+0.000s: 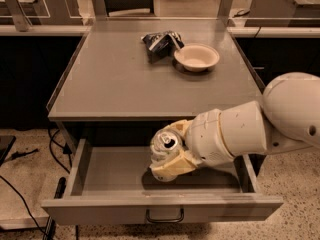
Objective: Place 7up can into top drawer
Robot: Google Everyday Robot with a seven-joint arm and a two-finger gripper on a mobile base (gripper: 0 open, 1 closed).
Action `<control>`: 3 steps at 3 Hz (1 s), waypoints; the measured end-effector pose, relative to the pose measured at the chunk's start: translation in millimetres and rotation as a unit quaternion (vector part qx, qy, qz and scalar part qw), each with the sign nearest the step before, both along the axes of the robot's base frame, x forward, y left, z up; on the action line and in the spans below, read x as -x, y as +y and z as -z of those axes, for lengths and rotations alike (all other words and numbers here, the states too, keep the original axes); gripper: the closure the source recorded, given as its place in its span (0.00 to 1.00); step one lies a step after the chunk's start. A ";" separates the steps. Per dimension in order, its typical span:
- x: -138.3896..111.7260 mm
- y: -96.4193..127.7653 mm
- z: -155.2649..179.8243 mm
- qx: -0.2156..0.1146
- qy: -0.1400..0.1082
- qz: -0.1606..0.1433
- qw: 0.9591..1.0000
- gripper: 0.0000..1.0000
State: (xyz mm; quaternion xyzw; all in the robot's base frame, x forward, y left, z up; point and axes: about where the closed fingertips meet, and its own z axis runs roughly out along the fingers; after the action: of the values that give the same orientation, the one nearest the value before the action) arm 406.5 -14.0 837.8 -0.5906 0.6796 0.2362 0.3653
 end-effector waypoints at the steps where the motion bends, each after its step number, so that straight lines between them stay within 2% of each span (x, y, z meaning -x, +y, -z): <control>1: -2.2 -4.2 2.8 0.019 -0.024 -0.003 1.000 1.00; 2: -16.1 -13.8 14.4 0.033 -0.057 -0.001 0.998 1.00; 3: -31.0 -21.3 25.2 0.035 -0.074 0.006 0.997 1.00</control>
Offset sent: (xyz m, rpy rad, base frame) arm 0.0370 -0.0286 -0.0318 -0.0889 -0.1910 -0.0136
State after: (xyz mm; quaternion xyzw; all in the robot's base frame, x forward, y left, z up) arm 437.4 -35.3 812.6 -0.6149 0.6619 0.1663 0.3952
